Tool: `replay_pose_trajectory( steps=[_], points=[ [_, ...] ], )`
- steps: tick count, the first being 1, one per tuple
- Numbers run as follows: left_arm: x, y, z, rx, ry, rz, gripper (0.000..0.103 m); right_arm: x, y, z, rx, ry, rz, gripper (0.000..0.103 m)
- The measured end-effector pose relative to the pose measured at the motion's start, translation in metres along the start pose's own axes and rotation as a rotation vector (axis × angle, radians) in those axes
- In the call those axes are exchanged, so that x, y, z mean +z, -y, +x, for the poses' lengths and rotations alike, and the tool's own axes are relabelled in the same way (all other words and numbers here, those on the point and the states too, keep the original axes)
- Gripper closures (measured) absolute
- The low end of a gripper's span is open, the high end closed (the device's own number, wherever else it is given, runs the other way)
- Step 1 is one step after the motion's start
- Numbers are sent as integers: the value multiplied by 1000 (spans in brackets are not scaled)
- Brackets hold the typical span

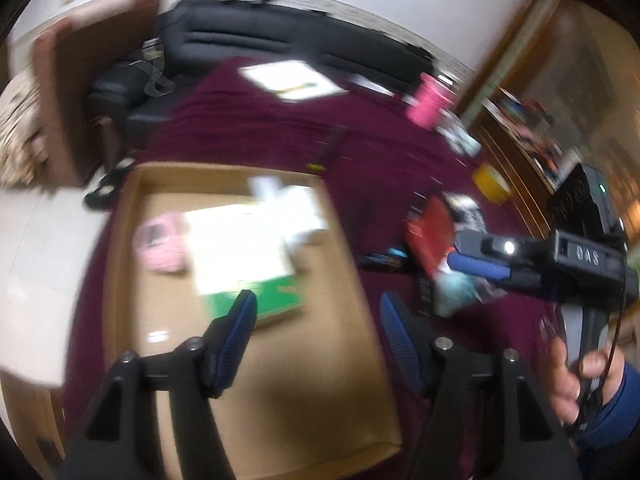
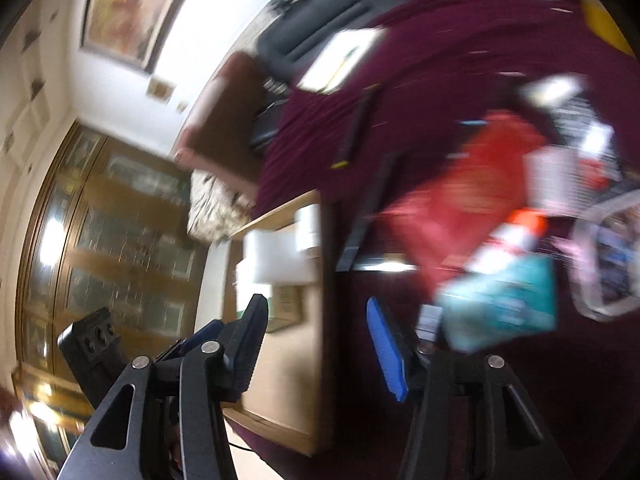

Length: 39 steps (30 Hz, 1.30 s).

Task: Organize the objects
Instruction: 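Grasp the blue cartoon tissue pack with the left gripper, then grasp the clear cartoon pouch with the right gripper while the left gripper holds the tissue pack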

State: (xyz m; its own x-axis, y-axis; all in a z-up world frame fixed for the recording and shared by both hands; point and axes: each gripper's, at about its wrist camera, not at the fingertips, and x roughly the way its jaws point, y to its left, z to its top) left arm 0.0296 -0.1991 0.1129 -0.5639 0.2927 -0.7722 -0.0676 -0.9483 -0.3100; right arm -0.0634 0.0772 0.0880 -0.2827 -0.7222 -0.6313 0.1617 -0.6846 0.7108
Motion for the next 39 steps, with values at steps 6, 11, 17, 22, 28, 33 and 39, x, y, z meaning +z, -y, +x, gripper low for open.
replay_pose_trajectory(
  steps=[6, 11, 17, 22, 28, 33, 39],
  points=[
    [-10, 106, 38, -63, -59, 324, 32, -11, 69, -80, -76, 88, 123, 38],
    [-26, 178, 78, -52, -85, 578, 30, -23, 109, -119, -123, 106, 178, 38],
    [-29, 207, 111, 45, -99, 734, 30, -35, 140, -157, -147, 126, 197, 36],
    [-32, 221, 143, 182, -111, 876, 29, -38, 161, -181, -161, 147, 225, 35],
    [-41, 227, 173, 285, -106, 1010, 29, -36, 174, -192, -175, 156, 231, 33],
    [-42, 222, 176, 231, -100, 918, 49, -25, 175, -181, -167, 133, 234, 31],
    [-50, 208, 162, 168, -137, 660, 54, 16, 167, -148, -171, 78, 177, 29]
  ],
)
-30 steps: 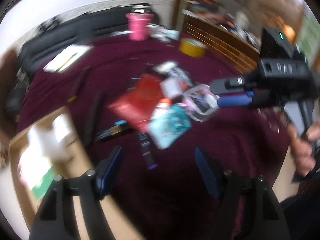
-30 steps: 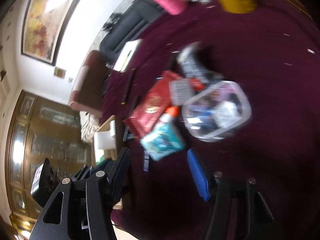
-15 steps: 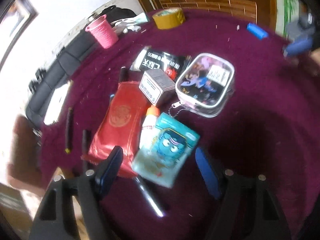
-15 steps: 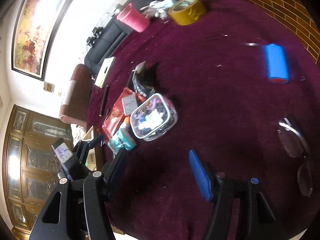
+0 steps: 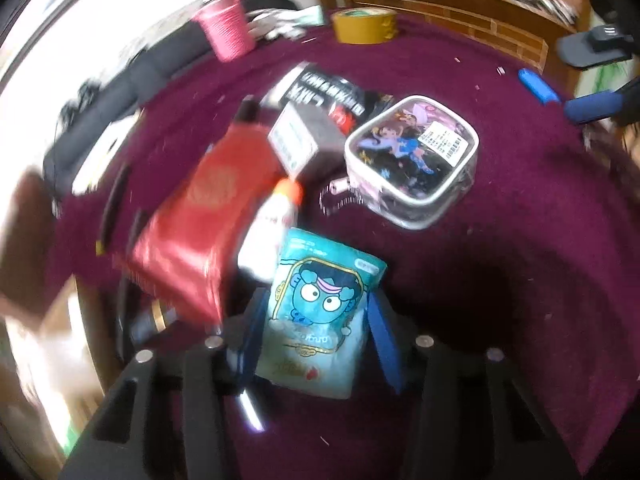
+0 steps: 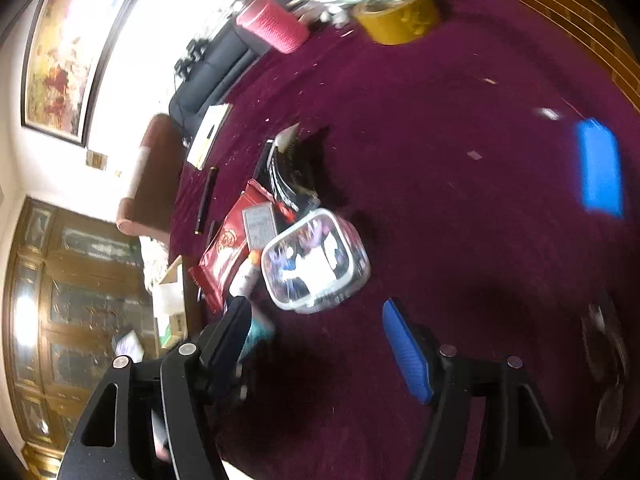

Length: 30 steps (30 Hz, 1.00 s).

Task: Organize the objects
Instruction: 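Grasp the clear cartoon pouch with the right gripper while the left gripper holds the tissue pack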

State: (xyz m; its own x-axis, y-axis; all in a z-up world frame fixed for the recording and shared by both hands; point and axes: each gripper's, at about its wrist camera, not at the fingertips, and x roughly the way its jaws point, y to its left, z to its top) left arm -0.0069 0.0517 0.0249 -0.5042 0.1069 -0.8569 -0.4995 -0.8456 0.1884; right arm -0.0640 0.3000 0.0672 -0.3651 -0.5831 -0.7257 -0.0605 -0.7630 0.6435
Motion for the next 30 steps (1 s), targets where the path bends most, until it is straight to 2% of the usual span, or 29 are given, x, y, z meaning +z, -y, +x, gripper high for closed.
replay_pose_trajectory(
  steps=[5, 9, 12, 17, 23, 27, 30],
  points=[
    [-27, -3, -15, -82, -33, -178, 54, 43, -21, 40, -44, -22, -99, 29],
    [-42, -6, -25, -54, -44, -244, 54, 66, -23, 75, -40, -49, -125, 29],
    [-48, -9, -31, -38, -46, -289, 54, 70, -21, 92, -28, -84, -128, 29],
    [-60, -13, -36, -39, -60, -338, 54, 49, -22, 102, 1, -176, -134, 28],
    [-62, -24, -34, -51, -66, -371, 54, -18, -41, 92, 23, -336, -253, 26],
    [-64, -30, -32, -72, -68, -388, 54, -41, -68, 85, -96, -291, -461, 24],
    [-65, -32, -30, -77, -70, -390, 54, -50, -92, 87, -202, -252, -633, 17]
  ],
)
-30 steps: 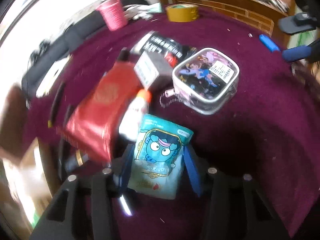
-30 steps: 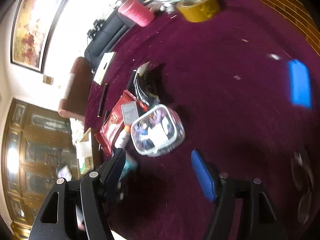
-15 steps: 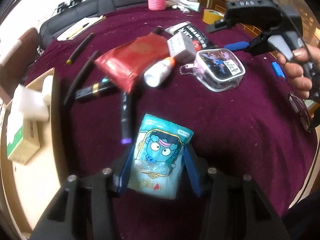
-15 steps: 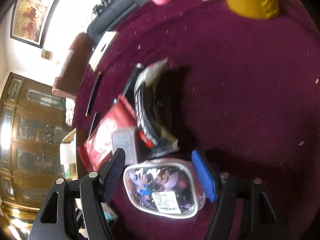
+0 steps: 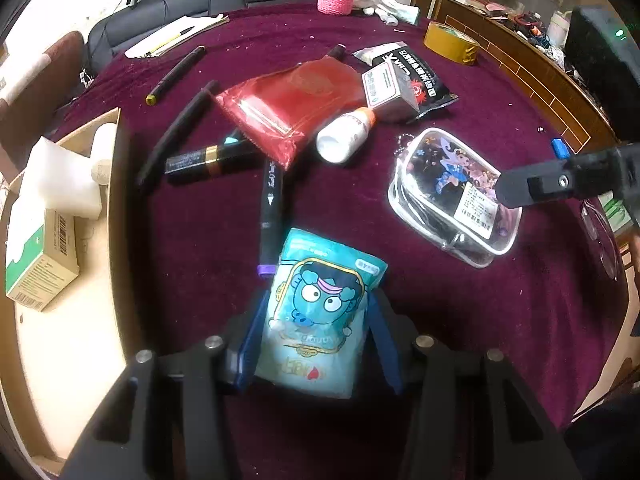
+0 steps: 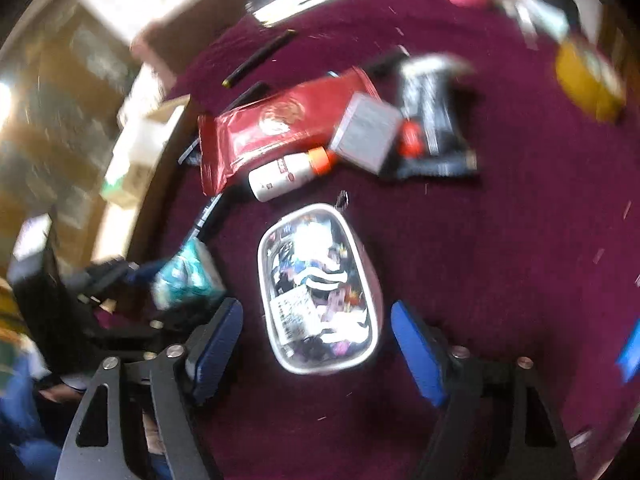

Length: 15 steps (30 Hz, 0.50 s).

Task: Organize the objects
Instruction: 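Grasp the clear cartoon pouch with the right gripper while the left gripper holds the tissue pack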

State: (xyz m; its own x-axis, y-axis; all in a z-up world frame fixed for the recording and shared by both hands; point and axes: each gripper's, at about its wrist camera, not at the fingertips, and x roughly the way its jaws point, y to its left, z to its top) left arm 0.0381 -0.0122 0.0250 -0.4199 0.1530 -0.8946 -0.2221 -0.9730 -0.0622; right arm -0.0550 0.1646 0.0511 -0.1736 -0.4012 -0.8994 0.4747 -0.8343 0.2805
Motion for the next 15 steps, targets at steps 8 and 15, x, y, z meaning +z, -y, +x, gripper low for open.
replay_pose_trajectory(
  steps=[8, 15],
  points=[
    [-1, -4, 2, -23, 8, -14, 54, 14, -16, 29, -85, -73, -135, 15],
    [-1, -6, 4, -32, 17, -24, 54, 4, -21, 37, -154, -77, -160, 22]
  ],
)
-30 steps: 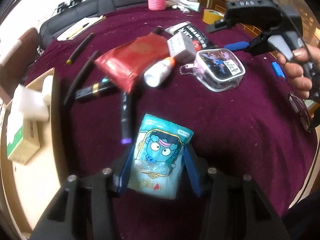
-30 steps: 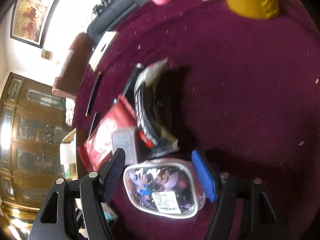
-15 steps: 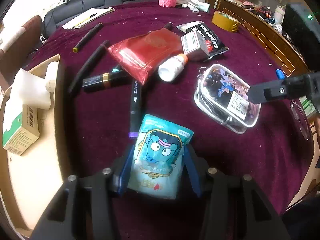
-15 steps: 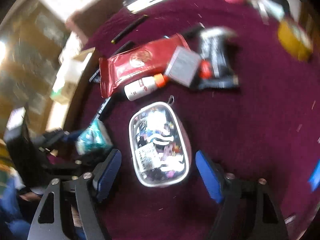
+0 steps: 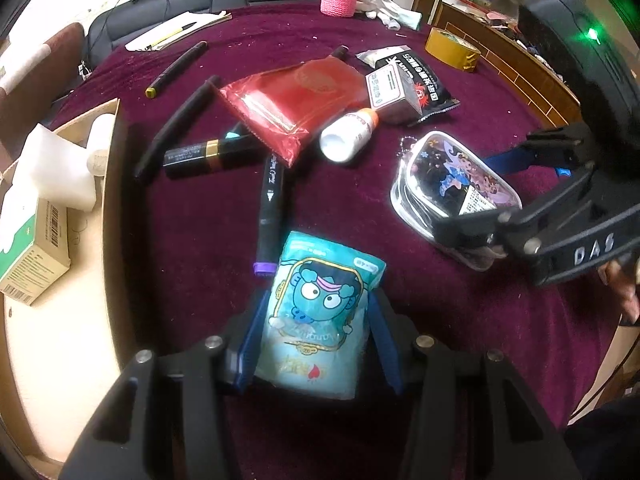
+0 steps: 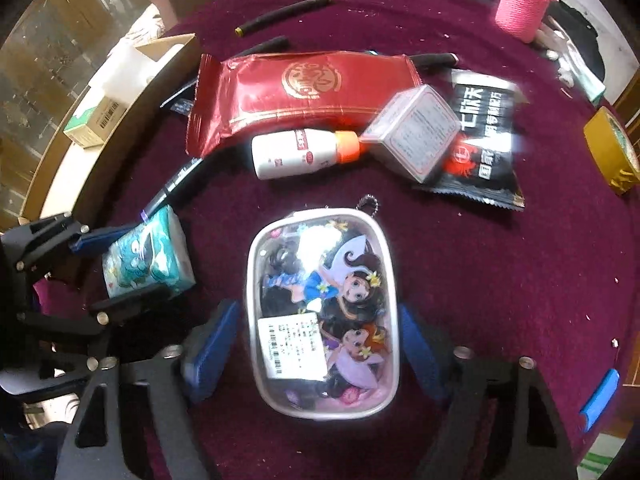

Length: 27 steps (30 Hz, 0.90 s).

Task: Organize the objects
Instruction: 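Grasp the clear cartoon pouch with the right gripper while the left gripper holds the tissue pack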

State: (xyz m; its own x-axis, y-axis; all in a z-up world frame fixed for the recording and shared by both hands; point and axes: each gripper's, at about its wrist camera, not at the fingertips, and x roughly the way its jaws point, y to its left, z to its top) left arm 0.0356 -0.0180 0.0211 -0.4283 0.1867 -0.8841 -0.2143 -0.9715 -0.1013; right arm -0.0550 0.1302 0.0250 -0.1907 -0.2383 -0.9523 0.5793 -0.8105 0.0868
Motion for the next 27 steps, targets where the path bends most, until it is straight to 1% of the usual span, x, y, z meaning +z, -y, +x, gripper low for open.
replay_pose_trajectory(
  steps=[2, 3, 5, 7, 10, 16, 17, 23, 27],
  points=[
    [-1, 0, 0, -4, 10, -5, 56, -4, 3, -3, -11, 5, 31, 24],
    [-1, -1, 0, -7, 13, -10, 56, -7, 6, -6, -2, 8, 59, 24],
    [0, -2, -1, -16, 19, -18, 61, -13, 11, -12, 26, 19, 106, 24],
    [1, -3, -2, -34, 23, -36, 63, -19, 16, -18, 39, 32, 141, 24],
    [3, -4, -4, -60, 33, -50, 63, -27, 19, -28, 58, 52, 174, 24],
    [5, 2, -7, -70, 35, -29, 65, -40, 13, -39, 102, 71, 234, 24],
    [5, 2, -8, -76, 37, -28, 65, -37, 6, -40, 103, 74, 239, 24],
    [5, 1, -19, -96, 60, -27, 66, -34, -1, -54, 115, 110, 266, 24],
    [6, -7, -36, -109, 96, -42, 65, -25, -14, -60, 126, 130, 265, 24]
  ],
)
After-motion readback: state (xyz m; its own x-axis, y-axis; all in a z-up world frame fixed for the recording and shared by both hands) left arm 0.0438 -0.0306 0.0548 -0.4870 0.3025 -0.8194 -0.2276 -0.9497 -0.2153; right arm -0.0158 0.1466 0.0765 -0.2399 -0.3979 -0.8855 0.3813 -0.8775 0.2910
